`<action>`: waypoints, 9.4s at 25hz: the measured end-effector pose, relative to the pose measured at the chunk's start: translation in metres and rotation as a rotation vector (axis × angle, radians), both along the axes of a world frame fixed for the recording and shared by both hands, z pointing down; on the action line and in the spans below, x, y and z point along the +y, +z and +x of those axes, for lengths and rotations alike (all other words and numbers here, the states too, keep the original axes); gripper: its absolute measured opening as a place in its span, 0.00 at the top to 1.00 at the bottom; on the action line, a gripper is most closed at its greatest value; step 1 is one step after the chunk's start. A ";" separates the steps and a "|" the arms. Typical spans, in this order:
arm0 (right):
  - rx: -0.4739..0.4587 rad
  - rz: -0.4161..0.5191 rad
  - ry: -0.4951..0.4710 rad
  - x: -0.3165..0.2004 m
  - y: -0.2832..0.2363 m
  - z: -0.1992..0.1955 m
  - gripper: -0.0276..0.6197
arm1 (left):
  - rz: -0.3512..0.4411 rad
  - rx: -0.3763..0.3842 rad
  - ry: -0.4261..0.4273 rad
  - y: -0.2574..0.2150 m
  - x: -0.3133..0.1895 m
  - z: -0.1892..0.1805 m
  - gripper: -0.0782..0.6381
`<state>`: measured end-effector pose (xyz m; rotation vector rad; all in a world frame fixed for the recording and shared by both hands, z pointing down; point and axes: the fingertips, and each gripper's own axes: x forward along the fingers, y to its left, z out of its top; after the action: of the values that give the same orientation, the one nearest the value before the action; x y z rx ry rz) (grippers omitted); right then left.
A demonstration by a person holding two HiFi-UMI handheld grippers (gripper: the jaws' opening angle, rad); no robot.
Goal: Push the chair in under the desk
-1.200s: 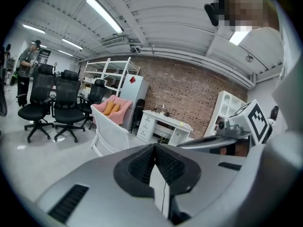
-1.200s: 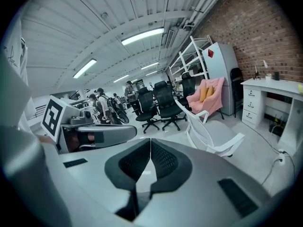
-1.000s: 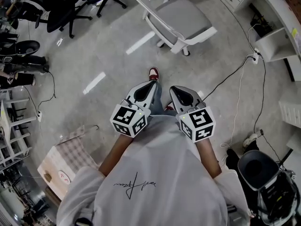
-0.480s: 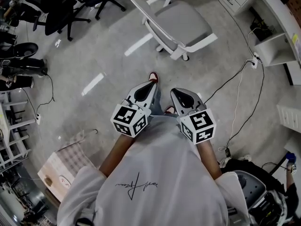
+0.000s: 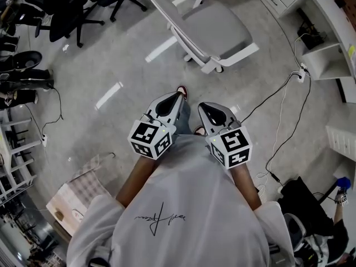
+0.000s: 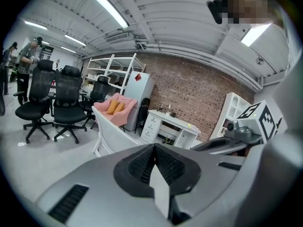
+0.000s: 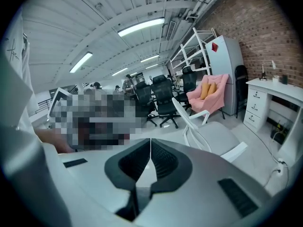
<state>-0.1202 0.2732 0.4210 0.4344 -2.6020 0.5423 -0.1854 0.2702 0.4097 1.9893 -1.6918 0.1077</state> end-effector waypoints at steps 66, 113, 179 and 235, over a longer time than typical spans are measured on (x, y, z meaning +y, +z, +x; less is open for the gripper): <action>0.140 -0.009 0.114 -0.179 0.030 -0.162 0.91 | -0.030 -0.697 0.406 0.013 -0.216 -0.223 0.88; 0.453 0.166 0.126 -0.213 0.082 -0.179 0.76 | -0.151 -1.373 1.100 0.122 -0.290 -0.255 0.70; 0.488 0.202 0.095 -0.266 0.115 -0.123 0.80 | -0.133 -1.457 1.001 0.141 -0.380 -0.216 0.65; 0.467 0.166 0.087 -0.324 0.116 -0.041 0.80 | -0.151 -1.437 1.113 0.155 -0.434 -0.135 0.64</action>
<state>-0.1611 -0.0505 0.5374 0.6453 -2.1896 0.2158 -0.3201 -0.1641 0.5649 2.5672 -0.6808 2.3482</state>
